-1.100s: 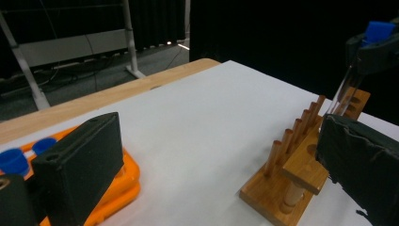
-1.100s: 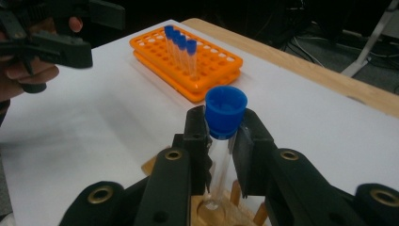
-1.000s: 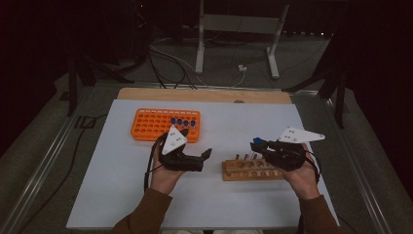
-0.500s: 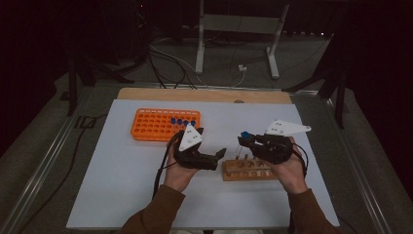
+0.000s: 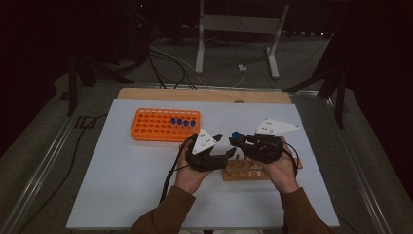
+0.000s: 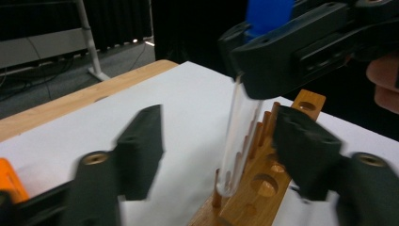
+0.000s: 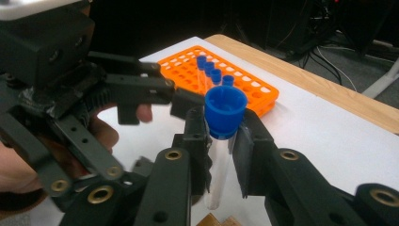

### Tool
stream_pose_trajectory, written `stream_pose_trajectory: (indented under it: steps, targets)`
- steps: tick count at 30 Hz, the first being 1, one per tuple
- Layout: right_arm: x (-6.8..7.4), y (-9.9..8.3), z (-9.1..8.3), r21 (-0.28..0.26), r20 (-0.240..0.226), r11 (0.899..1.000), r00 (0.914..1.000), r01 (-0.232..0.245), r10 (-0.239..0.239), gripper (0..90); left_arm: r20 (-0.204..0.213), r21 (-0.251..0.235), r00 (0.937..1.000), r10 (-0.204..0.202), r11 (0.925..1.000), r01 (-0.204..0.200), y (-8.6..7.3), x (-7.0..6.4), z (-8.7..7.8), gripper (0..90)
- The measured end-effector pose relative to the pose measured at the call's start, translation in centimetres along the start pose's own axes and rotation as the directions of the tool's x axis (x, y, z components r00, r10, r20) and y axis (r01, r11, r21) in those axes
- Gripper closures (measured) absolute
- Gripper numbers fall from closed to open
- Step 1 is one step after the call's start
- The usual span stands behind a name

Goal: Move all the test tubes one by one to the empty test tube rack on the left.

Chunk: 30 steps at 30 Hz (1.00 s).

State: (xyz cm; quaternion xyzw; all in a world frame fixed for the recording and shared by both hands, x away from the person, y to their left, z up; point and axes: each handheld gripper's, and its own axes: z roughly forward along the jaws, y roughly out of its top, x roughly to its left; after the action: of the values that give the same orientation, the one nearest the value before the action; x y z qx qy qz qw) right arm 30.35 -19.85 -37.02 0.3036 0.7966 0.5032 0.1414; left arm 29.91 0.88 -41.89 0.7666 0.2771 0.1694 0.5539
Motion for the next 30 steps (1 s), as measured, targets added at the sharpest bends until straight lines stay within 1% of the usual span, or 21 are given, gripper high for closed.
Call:
stream_pose_trajectory:
  steps: [4,9,11,13,16,19,22,24,26,30]
  targets:
    - [0.2,0.0,0.2,0.004,-0.006,1.0,1.0,0.003,-0.003,77.1,0.025,-0.016,0.9997,0.007,0.9999,-0.006,0.0,-0.2,0.0,58.4]
    - [0.4,0.1,0.5,0.003,-0.013,1.0,0.9999,0.002,-0.002,77.0,0.044,-0.024,0.9989,0.014,0.9996,-0.013,0.0,-0.3,0.0,70.8]
    - [0.4,0.1,0.5,0.003,-0.018,1.0,0.9998,0.003,-0.003,77.0,0.043,-0.027,0.9989,0.019,0.9995,-0.018,0.0,-0.2,-0.1,76.6]
    - [0.4,0.2,0.5,0.001,-0.02,1.0,0.9998,0.002,-0.002,76.9,0.047,-0.029,0.9986,0.026,0.9993,-0.025,0.0,-0.2,-0.1,77.8]
    - [0.3,0.2,0.5,-0.009,-0.024,1.0,0.9997,-0.006,0.006,74.6,0.04,-0.029,0.9989,0.026,0.9993,-0.025,0.1,-0.1,-0.1,78.0]
    - [0.1,0.2,0.3,-0.036,-0.021,0.999,0.9994,-0.027,0.026,59.6,0.024,-0.017,0.9995,0.021,0.9996,-0.021,0.0,0.2,-0.1,78.0]
    - [-0.1,0.3,-0.1,-0.051,-0.011,0.998,0.9992,-0.039,0.039,45.5,0.007,-0.013,0.9998,0.018,0.9997,-0.018,0.0,0.5,-0.1,78.0]
    - [-0.3,0.2,-0.3,-0.056,0.01,0.998,0.9991,-0.039,0.04,37.7,-0.01,-0.015,0.9999,0.009,0.9998,-0.009,0.1,0.8,-0.2,78.0]
    - [-0.5,0.1,-0.6,-0.066,0.031,0.996,0.998,-0.054,0.056,29.8,-0.023,-0.016,0.9997,-0.001,0.9999,0.001,0.1,1.3,-0.3,78.0]
    - [-0.9,-0.4,-0.9,-0.08,0.071,0.995,0.9952,-0.06,0.066,16.3,-0.047,-0.02,0.9988,-0.013,0.9997,0.012,0.1,2.0,-0.7,78.0]
